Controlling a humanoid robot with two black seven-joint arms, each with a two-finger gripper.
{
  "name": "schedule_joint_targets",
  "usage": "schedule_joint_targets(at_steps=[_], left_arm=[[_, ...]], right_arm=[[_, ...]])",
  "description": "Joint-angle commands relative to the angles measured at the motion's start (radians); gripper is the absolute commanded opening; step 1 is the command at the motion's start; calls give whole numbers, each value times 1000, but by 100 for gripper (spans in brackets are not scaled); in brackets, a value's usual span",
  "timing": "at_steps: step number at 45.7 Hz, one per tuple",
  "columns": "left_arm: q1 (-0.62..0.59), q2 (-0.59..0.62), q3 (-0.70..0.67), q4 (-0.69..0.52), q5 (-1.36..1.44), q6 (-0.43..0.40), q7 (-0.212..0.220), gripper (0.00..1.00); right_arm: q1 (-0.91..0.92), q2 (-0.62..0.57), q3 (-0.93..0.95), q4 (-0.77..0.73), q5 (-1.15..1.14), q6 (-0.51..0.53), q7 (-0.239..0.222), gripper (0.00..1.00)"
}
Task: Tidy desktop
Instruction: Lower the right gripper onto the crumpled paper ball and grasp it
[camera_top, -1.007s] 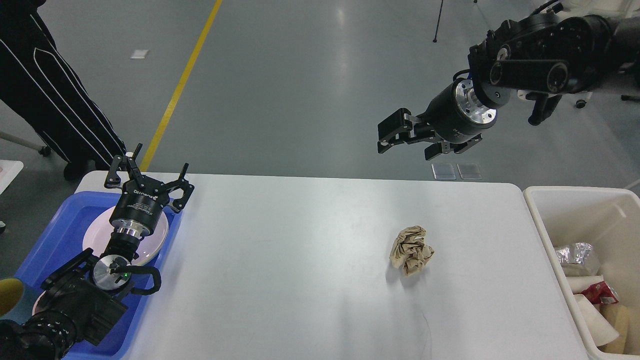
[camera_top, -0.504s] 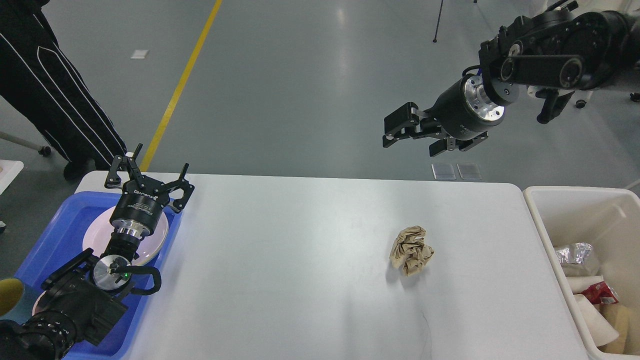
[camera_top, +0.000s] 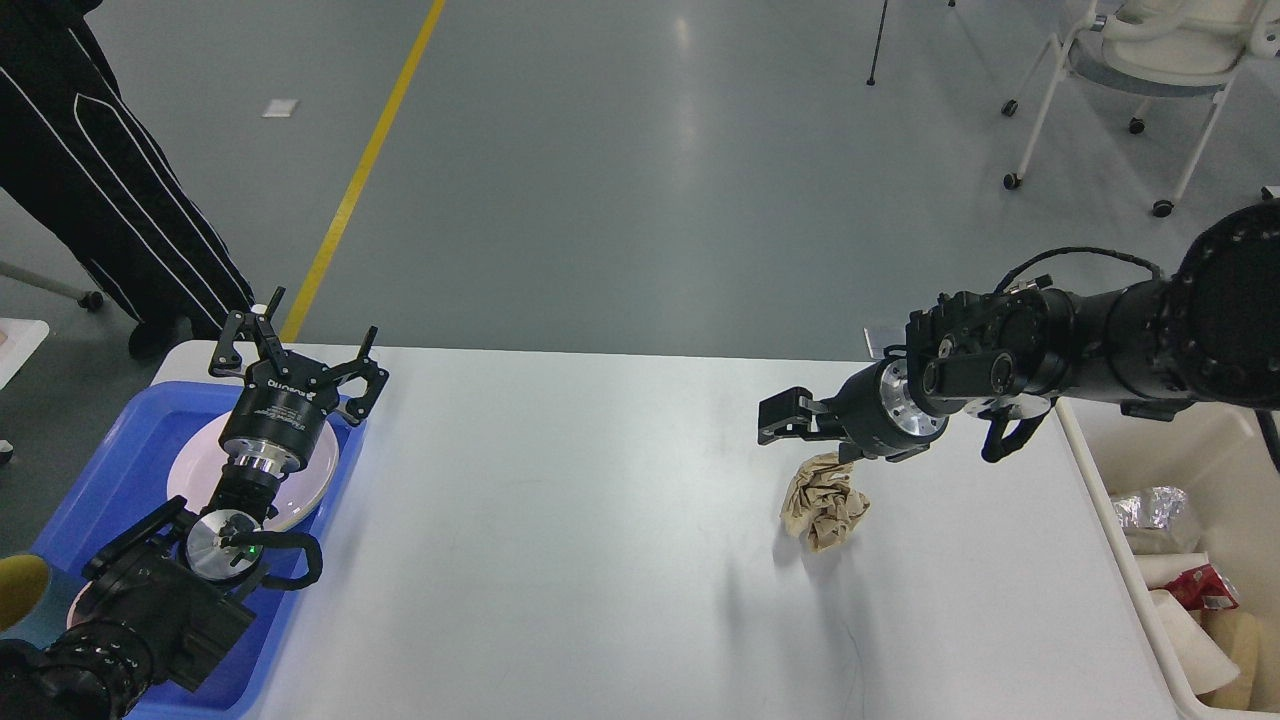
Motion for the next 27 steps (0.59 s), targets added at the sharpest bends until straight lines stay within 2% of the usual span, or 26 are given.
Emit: schedule_joint_targets(at_steps=[1, 20, 27], left_arm=[[0, -1, 0, 0, 0, 0, 0, 99], [0, -1, 0, 0, 1, 0, 0, 99], [0, -1, 0, 0, 1, 0, 0, 99]], right_arm=[[-46, 22, -2, -43, -2, -13, -19, 100], [-230, 95, -25, -241, -3, -18, -93, 100], [-278, 100, -40, -290, -3, -62, -119, 100]])
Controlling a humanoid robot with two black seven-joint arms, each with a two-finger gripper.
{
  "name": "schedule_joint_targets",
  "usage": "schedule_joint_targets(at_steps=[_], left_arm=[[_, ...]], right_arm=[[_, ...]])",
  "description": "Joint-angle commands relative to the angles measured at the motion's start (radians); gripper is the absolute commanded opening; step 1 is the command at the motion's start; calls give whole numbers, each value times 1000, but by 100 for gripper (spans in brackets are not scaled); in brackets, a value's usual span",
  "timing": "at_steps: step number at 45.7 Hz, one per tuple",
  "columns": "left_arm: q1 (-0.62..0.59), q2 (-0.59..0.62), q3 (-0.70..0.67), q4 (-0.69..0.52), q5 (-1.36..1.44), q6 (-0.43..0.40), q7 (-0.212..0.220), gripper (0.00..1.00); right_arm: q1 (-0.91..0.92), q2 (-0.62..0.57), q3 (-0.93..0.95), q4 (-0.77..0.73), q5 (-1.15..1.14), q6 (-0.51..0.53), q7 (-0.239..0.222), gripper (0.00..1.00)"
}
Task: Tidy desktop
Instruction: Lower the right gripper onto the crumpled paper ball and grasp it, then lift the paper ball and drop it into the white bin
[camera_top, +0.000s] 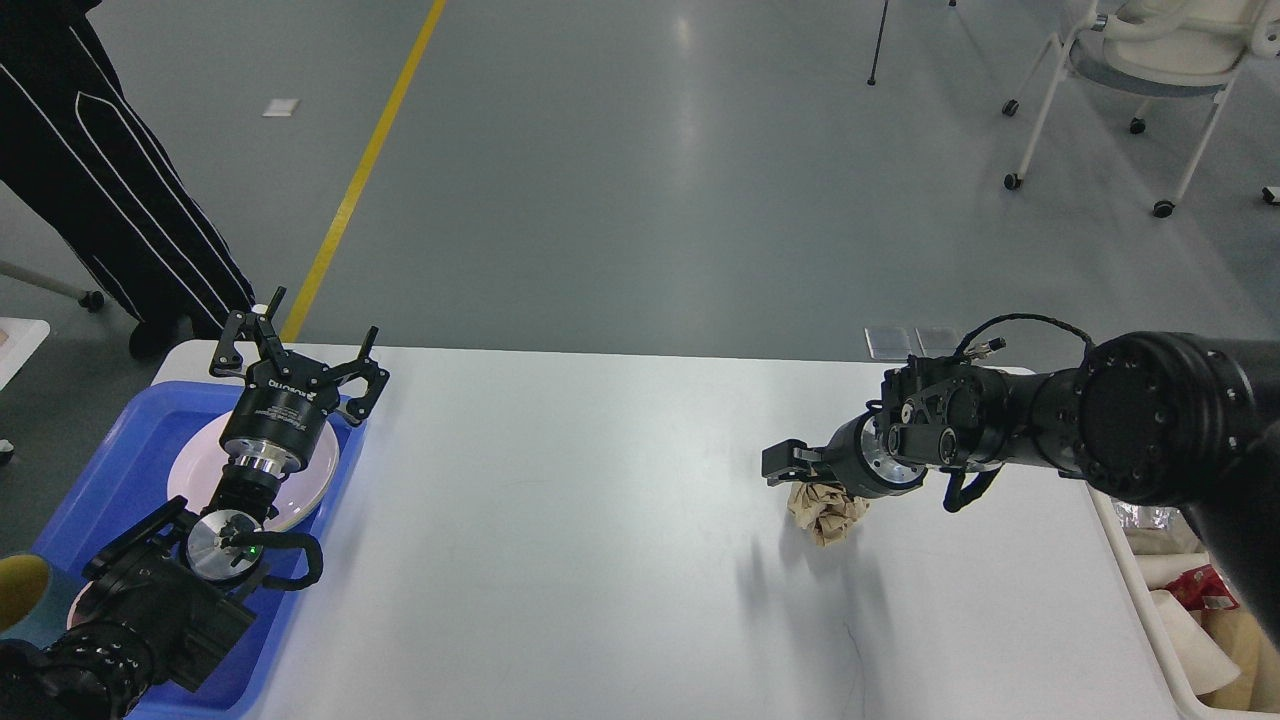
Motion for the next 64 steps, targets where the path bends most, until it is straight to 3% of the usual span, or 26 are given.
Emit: schedule_joint_targets(at_steps=[1, 13, 18, 21, 24, 28, 33, 43, 52, 59, 64], left_arm=[[0, 0, 0, 0, 0, 0, 0, 99], [0, 0, 0, 0, 0, 0, 0, 99], [0, 0, 0, 0, 0, 0, 0, 99], [0, 0, 0, 0, -1, 0, 0, 99], [0, 0, 0, 0, 0, 0, 0, 99], [0, 0, 0, 0, -1, 0, 0, 99], [0, 0, 0, 0, 0, 0, 0, 99], [0, 0, 0, 0, 0, 0, 0, 99], [0, 0, 0, 0, 0, 0, 0, 99], [0, 0, 0, 0, -1, 0, 0, 99], [0, 0, 0, 0, 0, 0, 0, 99]], right_arm=[[-40, 8, -9, -33, 1, -36, -30, 100], [-106, 25, -37, -102, 36, -92, -116, 97], [-112, 35, -38, -119, 78, -92, -127, 86], [-122, 37, -40, -119, 78, -93, -127, 63], [-126, 44, -38, -119, 76, -93, -134, 28], [-135, 51, -40, -119, 76, -92, -167, 0], [-135, 49, -38, -118, 76, -92, -216, 0], [-100, 48, -37, -98, 81, -86, -216, 0], [6, 8, -40, 22, 64, -75, -208, 0], [153, -75, -38, 172, 3, -63, -179, 0], [323, -161, -37, 316, -76, 17, -113, 0]])
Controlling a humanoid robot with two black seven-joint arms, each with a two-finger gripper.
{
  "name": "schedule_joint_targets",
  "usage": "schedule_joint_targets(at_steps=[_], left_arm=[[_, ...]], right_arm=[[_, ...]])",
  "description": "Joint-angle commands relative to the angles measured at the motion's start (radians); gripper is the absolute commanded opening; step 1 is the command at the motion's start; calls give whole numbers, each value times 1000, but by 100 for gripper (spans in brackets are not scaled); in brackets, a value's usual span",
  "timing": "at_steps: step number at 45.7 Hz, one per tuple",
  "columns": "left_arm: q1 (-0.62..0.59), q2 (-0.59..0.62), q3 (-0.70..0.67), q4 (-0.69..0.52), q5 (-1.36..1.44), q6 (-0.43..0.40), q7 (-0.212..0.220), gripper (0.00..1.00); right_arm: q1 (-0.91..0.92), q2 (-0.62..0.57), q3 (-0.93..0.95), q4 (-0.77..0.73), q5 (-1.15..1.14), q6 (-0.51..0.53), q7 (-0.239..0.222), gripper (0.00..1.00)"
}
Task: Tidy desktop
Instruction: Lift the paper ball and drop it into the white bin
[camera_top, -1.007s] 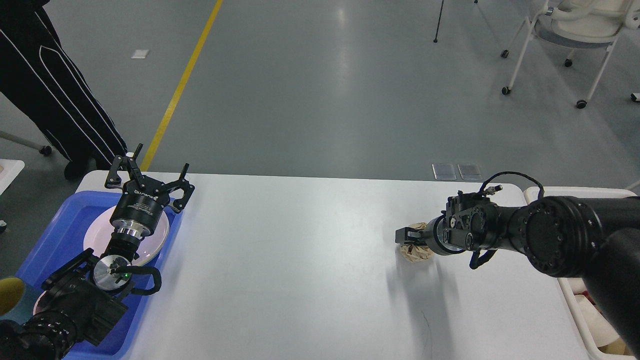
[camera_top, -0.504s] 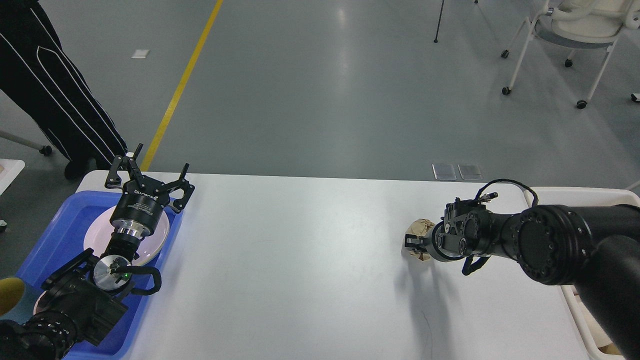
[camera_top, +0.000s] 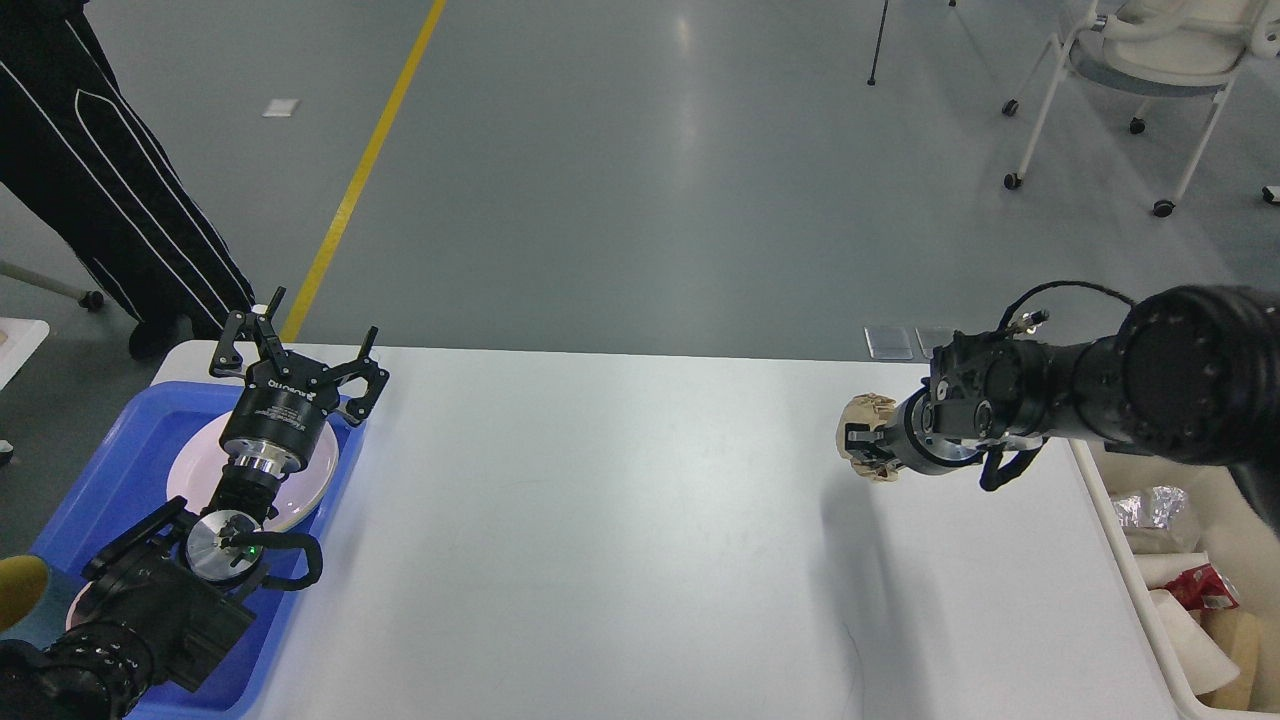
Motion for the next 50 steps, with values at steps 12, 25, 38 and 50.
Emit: schedule_joint_targets(at_steps=[12, 25, 38, 50], left_arm=[[0, 1, 0, 0, 0, 0, 0, 99], [0, 0, 0, 0, 0, 0, 0, 99], [0, 0, 0, 0, 0, 0, 0, 99], [0, 0, 0, 0, 1, 0, 0, 99]], right_arm=[[712, -187, 19, 464, -217, 438, 200, 0], [973, -190, 125, 503, -214, 708, 194, 0], [826, -196, -169, 363, -223, 408, 182, 0], [392, -377, -343, 95, -107, 150, 159, 0]])
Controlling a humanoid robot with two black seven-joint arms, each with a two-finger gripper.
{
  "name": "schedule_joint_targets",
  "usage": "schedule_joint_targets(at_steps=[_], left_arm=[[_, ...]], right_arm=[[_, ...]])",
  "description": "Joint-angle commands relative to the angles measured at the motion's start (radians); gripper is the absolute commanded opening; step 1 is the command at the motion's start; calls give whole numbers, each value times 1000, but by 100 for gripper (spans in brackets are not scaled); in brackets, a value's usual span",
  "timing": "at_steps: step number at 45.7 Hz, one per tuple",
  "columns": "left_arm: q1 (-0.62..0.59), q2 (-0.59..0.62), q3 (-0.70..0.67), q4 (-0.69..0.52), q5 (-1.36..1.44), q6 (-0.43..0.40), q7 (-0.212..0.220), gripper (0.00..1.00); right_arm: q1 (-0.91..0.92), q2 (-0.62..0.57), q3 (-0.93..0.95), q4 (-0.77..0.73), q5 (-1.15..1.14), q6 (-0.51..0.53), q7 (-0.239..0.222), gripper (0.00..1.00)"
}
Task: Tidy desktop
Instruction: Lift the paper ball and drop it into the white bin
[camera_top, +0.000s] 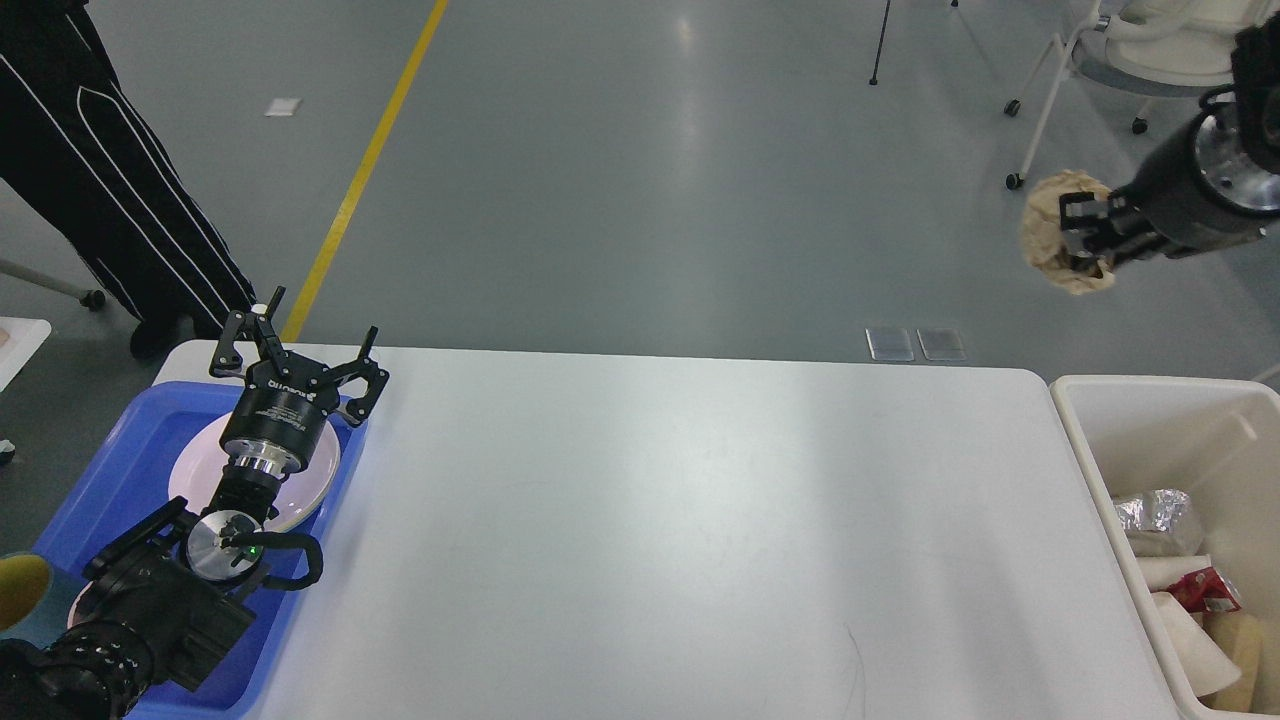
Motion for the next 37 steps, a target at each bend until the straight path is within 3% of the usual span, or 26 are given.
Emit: schedule_joint_targets(at_steps=[1, 8, 13, 22, 30, 37], left_arm=[[0, 0, 0, 0, 0, 0, 0, 99], [0, 0, 0, 0, 1, 0, 0, 99], [0, 0, 0, 0, 1, 0, 0, 99], [0, 0, 0, 0, 0, 0, 0, 99], [0, 0, 0, 0, 0, 0, 0, 100], [0, 0, 0, 0, 0, 0, 0, 99]], right_arm=[[-226, -85, -26, -121, 100, -108, -31, 0], [-507, -105, -26, -220, 319, -329, -129, 0], [-772, -82, -15, -397, 531, -469, -198, 0], [-1120, -10, -3, -808, 694, -490, -344, 0], [-1185, -11, 11, -926, 700, -490, -375, 0], [-1240, -17, 179, -940, 707, -498, -375, 0]])
